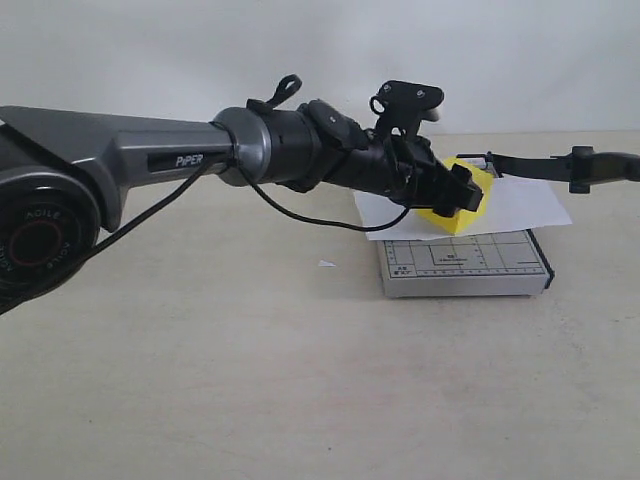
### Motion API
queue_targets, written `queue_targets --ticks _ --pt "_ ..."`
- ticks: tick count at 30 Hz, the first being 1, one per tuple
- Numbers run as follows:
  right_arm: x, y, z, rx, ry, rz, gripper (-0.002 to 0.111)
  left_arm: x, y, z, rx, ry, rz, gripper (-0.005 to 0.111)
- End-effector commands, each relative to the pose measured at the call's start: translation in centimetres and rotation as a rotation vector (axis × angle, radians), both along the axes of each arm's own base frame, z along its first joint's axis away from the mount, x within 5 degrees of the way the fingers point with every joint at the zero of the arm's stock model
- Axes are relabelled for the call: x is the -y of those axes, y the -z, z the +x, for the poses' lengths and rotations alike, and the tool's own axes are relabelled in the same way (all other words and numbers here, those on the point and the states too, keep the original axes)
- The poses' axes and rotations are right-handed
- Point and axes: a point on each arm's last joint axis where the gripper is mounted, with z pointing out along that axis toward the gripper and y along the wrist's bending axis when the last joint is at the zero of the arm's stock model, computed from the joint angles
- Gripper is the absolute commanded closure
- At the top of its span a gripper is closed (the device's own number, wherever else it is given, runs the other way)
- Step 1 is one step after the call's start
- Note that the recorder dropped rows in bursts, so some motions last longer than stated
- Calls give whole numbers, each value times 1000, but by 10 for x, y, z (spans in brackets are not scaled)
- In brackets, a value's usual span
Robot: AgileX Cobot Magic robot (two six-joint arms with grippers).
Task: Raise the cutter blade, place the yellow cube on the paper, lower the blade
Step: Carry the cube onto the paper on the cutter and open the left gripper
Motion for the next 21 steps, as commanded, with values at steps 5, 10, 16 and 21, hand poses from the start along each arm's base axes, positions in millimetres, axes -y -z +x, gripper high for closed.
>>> queue_targets --ticks 5,10,16,21 --pt "0 -1 1 5 -1 0 108 3 7 -4 -16 45 12 102" --pt "0 -1 1 5 -1 0 108 4 8 -8 -46 86 16 102" --pt "0 -1 1 5 -1 0 108 4 9 -10 -51 106 25 102" --pt "0 -1 1 5 -1 0 108 3 9 -7 -40 90 24 102"
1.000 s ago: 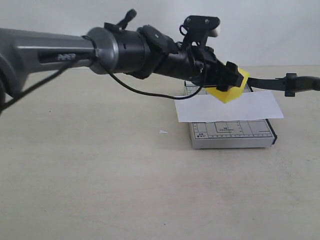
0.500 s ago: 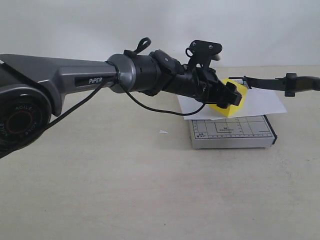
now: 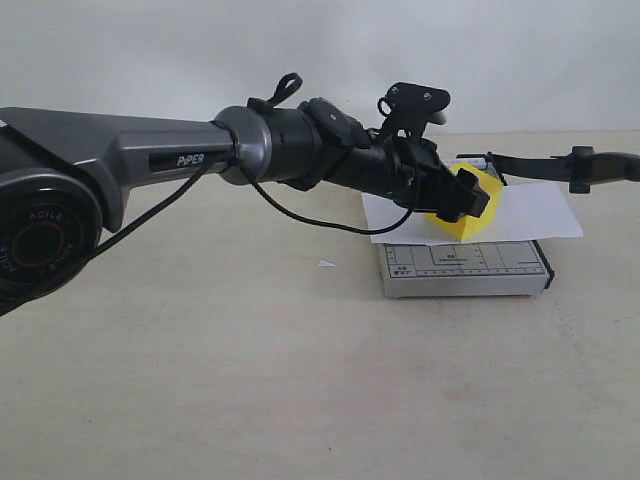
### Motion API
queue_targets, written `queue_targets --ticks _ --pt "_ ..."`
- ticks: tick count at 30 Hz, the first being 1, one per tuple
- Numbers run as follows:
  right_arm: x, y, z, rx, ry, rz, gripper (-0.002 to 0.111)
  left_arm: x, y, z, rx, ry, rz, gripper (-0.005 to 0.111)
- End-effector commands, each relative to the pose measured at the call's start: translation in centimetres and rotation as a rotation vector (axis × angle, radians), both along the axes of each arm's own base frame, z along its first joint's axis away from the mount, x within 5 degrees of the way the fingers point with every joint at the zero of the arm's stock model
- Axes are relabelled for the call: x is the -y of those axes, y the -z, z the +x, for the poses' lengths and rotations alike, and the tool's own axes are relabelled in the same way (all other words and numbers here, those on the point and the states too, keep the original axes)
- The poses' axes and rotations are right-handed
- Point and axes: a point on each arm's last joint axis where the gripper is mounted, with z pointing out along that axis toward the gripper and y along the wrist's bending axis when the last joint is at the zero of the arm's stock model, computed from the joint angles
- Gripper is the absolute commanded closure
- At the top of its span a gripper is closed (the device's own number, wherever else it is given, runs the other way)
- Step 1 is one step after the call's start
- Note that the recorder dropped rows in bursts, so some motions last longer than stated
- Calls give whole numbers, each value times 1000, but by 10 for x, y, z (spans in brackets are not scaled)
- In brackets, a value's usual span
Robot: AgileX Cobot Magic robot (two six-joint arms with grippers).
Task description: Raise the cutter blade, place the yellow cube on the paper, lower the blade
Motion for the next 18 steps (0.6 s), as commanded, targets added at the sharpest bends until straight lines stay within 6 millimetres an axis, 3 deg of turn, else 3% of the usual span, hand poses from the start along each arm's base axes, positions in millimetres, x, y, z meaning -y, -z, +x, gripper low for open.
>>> queue_targets --ticks 1,4,6,11,14,18 --pt "0 -1 1 5 -1 0 108 0 8 -2 -15 19 20 102" --pt "0 -1 1 5 -1 0 108 0 8 -2 -16 20 20 101" --pt "0 -1 1 5 -1 0 108 0 8 -3 -19 24 21 92" --pt "0 -1 1 5 -1 0 108 0 8 -3 -18 23 21 52" --pt "0 -1 1 5 -1 0 108 0 8 -2 -13 16 20 35" --pt "0 -1 1 5 -1 0 108 -1 -7 1 27 -14 -2 34"
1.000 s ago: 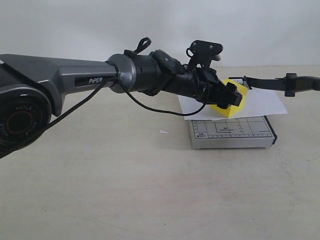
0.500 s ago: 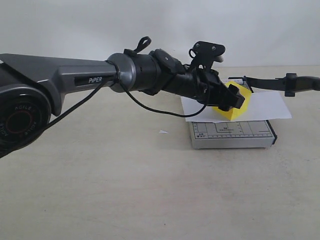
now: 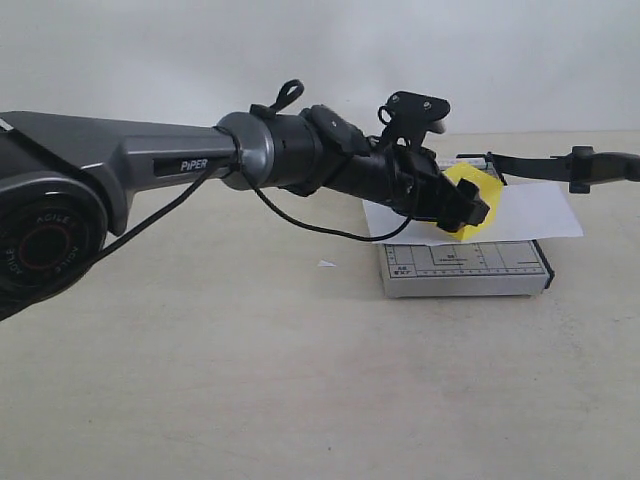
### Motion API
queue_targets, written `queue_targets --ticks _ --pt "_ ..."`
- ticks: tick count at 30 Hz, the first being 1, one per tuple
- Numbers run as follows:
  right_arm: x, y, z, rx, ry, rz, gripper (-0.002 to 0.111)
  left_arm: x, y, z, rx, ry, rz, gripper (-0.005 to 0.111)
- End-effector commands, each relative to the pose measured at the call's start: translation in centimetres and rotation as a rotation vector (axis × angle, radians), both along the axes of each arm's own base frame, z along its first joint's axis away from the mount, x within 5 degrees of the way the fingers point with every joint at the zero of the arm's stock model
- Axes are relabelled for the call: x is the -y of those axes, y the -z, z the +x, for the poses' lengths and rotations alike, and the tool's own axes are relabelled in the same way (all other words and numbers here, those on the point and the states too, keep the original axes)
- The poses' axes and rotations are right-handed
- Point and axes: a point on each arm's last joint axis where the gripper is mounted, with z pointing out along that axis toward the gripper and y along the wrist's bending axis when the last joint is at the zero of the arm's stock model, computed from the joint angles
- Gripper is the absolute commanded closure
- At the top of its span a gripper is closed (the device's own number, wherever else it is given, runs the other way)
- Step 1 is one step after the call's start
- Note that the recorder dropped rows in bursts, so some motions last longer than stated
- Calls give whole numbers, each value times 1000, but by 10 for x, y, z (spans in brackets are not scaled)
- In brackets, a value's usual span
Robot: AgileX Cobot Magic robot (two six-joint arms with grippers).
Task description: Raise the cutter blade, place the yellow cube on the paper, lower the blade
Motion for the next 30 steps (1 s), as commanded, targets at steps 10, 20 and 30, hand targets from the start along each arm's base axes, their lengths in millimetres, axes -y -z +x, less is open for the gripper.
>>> queue_targets --ticks 10,20,30 --pt "0 -1 1 5 -1 0 108 -32 -107 6 161 -23 1 78" --pt "0 -1 1 3 -2 0 108 -174 -129 54 -64 -438 409 102" --pt "0 -1 1 -1 -3 0 108 -391 -141 -53 309 -1108 -163 102"
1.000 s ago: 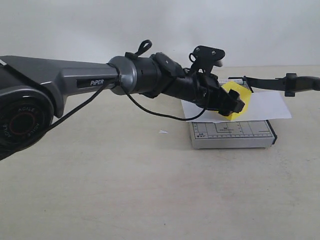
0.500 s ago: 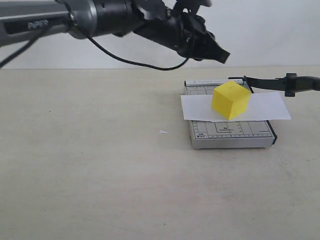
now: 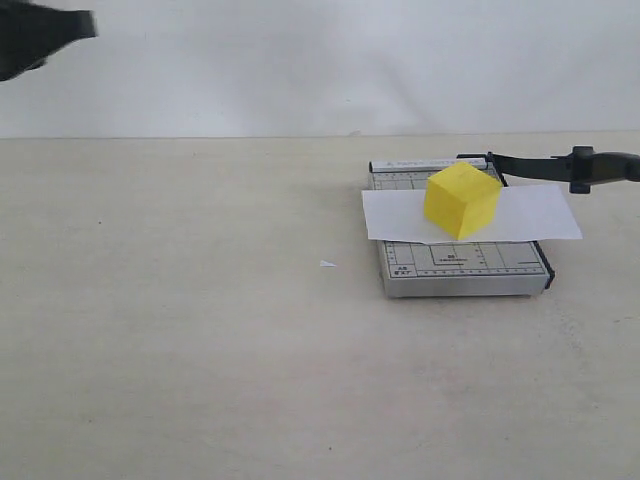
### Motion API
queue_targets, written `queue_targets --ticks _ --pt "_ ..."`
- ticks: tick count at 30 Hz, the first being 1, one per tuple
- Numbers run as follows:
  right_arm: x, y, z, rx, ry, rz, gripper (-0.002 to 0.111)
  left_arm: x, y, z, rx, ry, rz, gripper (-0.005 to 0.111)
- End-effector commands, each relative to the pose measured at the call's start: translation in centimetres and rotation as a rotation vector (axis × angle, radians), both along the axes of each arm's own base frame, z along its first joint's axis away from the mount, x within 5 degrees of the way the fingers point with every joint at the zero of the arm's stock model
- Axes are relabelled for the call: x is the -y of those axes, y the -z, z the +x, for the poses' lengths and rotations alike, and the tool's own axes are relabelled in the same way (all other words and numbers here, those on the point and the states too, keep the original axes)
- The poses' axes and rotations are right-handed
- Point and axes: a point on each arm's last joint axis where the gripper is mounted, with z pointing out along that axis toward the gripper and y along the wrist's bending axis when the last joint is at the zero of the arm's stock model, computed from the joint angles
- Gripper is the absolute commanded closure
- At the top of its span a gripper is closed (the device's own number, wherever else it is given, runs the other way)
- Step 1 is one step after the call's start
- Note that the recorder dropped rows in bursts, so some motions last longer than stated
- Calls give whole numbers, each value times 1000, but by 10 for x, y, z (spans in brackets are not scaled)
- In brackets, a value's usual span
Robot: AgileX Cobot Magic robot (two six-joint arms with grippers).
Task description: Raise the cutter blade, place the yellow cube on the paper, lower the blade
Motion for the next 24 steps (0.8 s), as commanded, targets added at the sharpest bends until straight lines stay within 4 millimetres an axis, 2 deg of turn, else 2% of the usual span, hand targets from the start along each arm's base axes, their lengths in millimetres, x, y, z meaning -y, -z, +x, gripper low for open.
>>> queue_targets --ticks 1,3,5,8,12,14,16,19,24 --pt "0 -1 1 1 -2 0 108 -65 20 -48 -2 -182 7 102" --pt "0 -1 1 1 -2 0 108 -91 19 -75 -19 -261 43 102" --pt "0 -1 1 1 -2 0 108 -103 7 -106 46 -303 88 102" --pt "0 -1 1 1 -2 0 108 -103 -18 -153 127 -312 120 102" --pt "0 -1 1 1 -2 0 108 -97 -34 -210 257 -310 121 102" --pt "0 -1 1 1 -2 0 108 -94 -36 -237 314 -308 117 102" --pt "0 -1 1 1 -2 0 108 -91 -30 -258 339 -305 120 102" --pt "0 -1 1 3 -2 0 108 -89 -9 -280 301 -297 165 102" --pt "0 -2 1 8 0 0 108 -88 33 -294 224 -301 119 102"
